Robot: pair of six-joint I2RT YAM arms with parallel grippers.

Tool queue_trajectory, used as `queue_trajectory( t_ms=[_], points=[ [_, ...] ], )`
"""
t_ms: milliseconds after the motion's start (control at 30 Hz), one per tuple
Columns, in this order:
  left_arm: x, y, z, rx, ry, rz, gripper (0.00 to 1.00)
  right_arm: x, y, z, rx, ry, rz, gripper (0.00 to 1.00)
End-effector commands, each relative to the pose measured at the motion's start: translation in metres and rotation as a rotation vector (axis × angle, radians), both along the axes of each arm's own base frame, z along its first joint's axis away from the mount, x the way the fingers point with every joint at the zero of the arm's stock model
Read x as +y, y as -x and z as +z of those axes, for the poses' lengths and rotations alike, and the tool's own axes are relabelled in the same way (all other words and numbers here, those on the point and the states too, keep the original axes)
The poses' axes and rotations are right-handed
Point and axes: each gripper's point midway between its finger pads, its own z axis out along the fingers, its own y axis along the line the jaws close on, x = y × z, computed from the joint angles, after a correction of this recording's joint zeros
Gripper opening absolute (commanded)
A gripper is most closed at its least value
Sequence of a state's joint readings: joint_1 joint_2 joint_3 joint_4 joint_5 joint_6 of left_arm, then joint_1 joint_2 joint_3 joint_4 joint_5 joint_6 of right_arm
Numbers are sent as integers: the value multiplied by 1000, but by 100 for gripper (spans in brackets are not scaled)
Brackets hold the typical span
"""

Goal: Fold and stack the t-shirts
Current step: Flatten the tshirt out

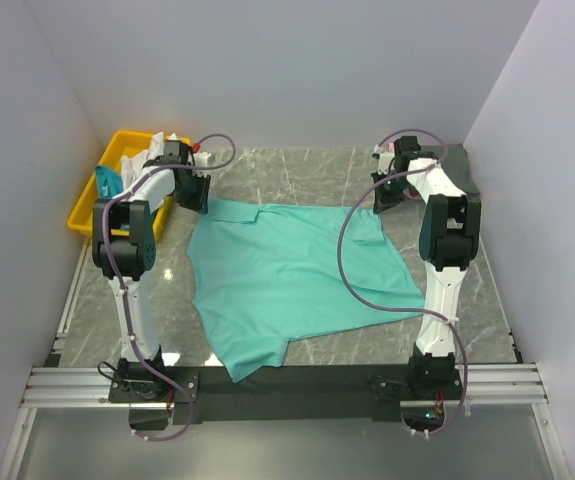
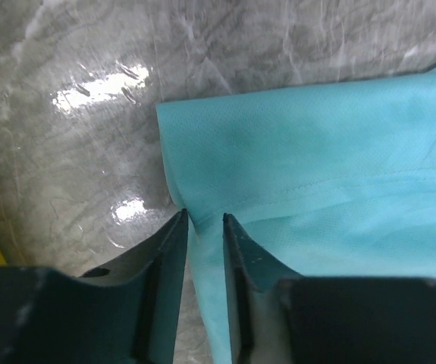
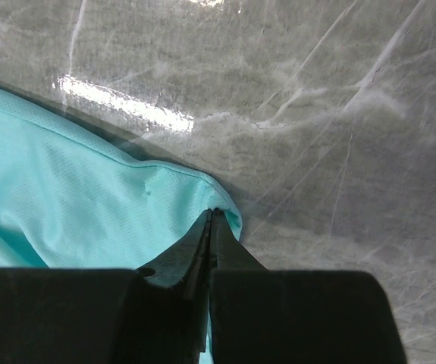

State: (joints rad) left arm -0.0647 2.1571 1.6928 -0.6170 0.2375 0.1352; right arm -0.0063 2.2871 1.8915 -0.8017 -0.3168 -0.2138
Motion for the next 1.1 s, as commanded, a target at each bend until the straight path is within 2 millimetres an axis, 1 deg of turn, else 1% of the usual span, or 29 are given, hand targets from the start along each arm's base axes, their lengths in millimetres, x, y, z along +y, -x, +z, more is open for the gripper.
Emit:
queue_trajectory(
  t_ms=[0, 100, 133, 167, 200, 300, 400, 467, 633, 667, 700, 767, 800, 867, 900, 933, 967, 1000, 1033, 1067],
  points=[
    [-1, -13, 23, -58, 10, 2, 27, 2, -15, 36, -89, -6, 7, 0],
    [-2, -11, 19, -42, 14, -4, 22, 2, -15, 35, -89, -4, 6, 0],
    [-2, -11, 19, -40, 15, -5, 23, 2, -15, 34, -87, -5, 5, 0],
    [-2, -9, 18, -35, 14, -3, 24, 2, -14, 34, -85, -6, 5, 0],
    [-2, -8, 17, -31, 12, -3, 29, 3, -15, 35, -87, -7, 7, 0],
    [1, -3, 14, -25, 1, -3, 37, 3, -15, 35, -87, -10, 6, 0],
    [3, 2, 10, -14, -12, -4, 38, 3, -15, 34, -85, -12, 6, 0],
    [3, 3, 6, -3, -12, -3, 37, 3, -15, 33, -82, -13, 7, 0],
    [0, 4, 2, 13, 5, -1, 28, 3, -15, 33, -81, -10, 7, 0],
    [0, 4, 4, 9, 7, 0, 26, 2, -15, 34, -84, -8, 8, 0],
    [-1, 4, 5, 5, 14, -2, 19, 2, -15, 33, -83, -8, 8, 0],
    [-2, 2, 12, -14, 20, -2, 12, 2, -15, 35, -86, -6, 7, 0],
    [-3, 2, 15, -18, 25, -3, 6, 2, -15, 35, -86, -4, 8, 0],
    [-6, -1, 26, -39, 41, -9, 1, 1, -17, 38, -100, -2, 9, 0],
    [-7, -4, 30, -52, 46, -8, 1, 0, -18, 40, -109, 3, 5, 0],
    [-9, -8, 41, -79, 58, -16, 1, 0, -21, 47, -135, 7, 3, 0],
    [-8, -13, 48, -99, 69, -11, 1, -2, -23, 48, -145, 15, -2, 0],
    [-8, -21, 55, -128, 80, -5, 1, -5, -26, 52, -165, 30, -9, 0],
    [-11, -30, 66, -156, 118, -3, 1, -6, -32, 59, -199, 37, -17, 0],
    [-10, -37, 72, -172, 135, 6, 1, -8, -36, 62, -218, 46, -23, 0]
  ],
)
